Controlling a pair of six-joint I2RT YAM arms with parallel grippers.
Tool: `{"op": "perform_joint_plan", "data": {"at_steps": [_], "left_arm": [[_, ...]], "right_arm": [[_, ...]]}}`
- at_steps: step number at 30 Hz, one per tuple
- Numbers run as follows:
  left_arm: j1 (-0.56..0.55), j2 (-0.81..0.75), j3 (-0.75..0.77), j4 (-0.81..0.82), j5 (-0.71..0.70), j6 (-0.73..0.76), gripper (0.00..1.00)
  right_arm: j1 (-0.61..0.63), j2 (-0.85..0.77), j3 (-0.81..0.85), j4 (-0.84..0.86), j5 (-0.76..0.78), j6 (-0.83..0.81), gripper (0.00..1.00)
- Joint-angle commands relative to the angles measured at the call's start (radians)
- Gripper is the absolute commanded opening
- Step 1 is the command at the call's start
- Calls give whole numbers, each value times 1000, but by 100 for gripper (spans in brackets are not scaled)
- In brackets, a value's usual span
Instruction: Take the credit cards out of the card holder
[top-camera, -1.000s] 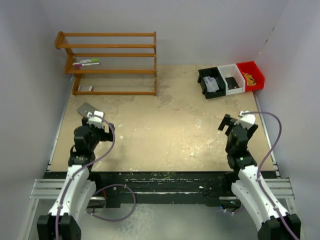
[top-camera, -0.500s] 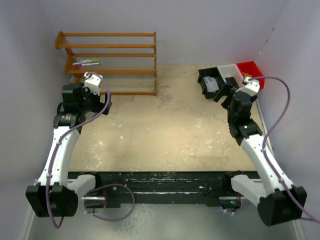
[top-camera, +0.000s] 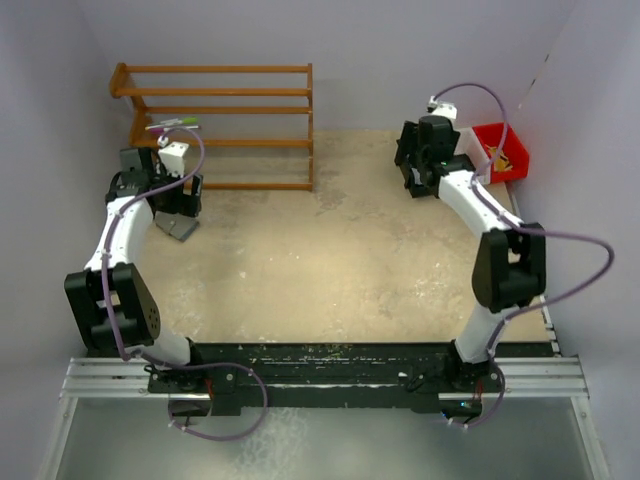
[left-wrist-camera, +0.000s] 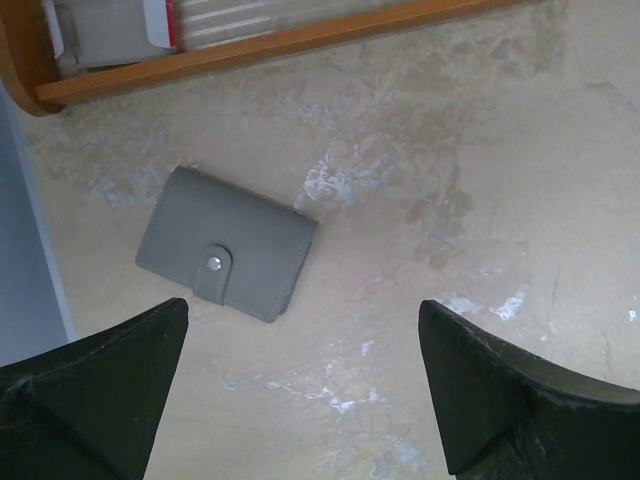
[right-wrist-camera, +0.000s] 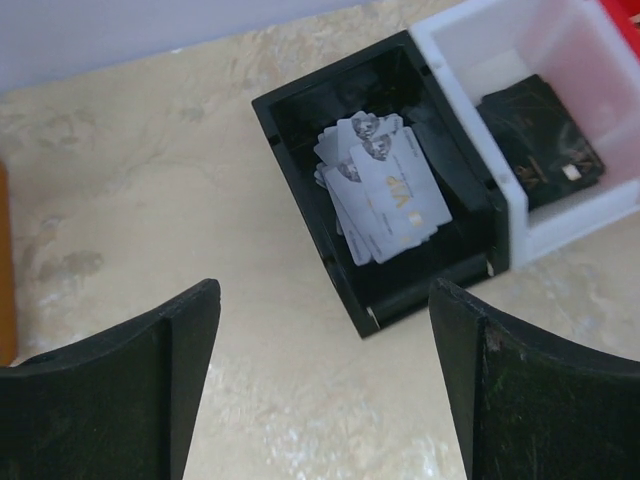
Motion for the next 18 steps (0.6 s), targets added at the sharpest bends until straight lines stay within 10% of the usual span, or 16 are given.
{"op": "perform_joint_plan", "data": {"at_steps": [1,18], "left_arm": [[30,60,68,8,24,28,99],[75,99,40,7,55,64,99]], "right_arm": [[0,149,146,-24,-18,-47,85],[1,404,266,45,20,-171,39]]}}
